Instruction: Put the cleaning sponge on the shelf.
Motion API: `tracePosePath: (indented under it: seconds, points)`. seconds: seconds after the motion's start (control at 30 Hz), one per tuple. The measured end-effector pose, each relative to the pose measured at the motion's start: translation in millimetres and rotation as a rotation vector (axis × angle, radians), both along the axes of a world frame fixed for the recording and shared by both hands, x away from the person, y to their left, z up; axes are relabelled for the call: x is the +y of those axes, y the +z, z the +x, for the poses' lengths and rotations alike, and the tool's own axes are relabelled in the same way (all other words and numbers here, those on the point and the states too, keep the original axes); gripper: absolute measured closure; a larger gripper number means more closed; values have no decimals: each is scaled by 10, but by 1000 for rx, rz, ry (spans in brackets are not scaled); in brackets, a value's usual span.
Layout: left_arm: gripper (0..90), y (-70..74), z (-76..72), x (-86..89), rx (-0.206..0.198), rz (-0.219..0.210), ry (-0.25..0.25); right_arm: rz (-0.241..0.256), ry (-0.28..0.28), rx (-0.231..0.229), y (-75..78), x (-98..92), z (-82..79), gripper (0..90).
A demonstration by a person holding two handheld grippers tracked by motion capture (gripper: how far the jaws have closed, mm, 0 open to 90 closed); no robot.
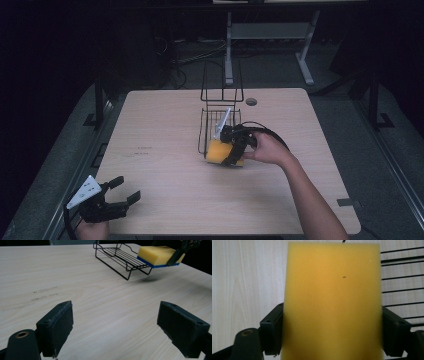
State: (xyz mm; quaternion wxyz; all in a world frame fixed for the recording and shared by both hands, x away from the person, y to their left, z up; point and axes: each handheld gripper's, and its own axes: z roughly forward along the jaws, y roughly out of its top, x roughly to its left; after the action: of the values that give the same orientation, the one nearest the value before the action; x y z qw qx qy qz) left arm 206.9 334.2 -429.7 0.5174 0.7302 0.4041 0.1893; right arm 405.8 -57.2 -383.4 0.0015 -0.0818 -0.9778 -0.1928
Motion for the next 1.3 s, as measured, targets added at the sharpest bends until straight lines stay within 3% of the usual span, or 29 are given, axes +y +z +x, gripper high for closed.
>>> tracePosePath:
  seconds: [0.27, 0.6, 0.73, 1.03, 1.17, 1.23, 1.3]
  points:
    - [128, -3, 1, -1, 2, 2, 1, 23, -11, 15, 0, -8, 69, 213]
    - [128, -4, 2, -1, 2, 2, 2, 4, -22, 13, 16, 11, 177, 213]
    - [128, -3, 2, 0, 1, 1, 2, 21, -29, 35, -7, 5, 236, 213]
    - [128, -5, 3, -1, 2, 0, 1, -18, -23, 29, 24, 64, 310, 213]
    - [129, -6, 3, 0, 3, -3, 3, 7, -28, 33, 32, 70, 339, 213]
    - [128, -5, 5, -3, 0, 0, 1, -24, -30, 35, 4, 80, 379, 213]
    - [128, -6, 6, -5, 1, 2, -1, -18, -30, 39, 5, 87, 410, 213]
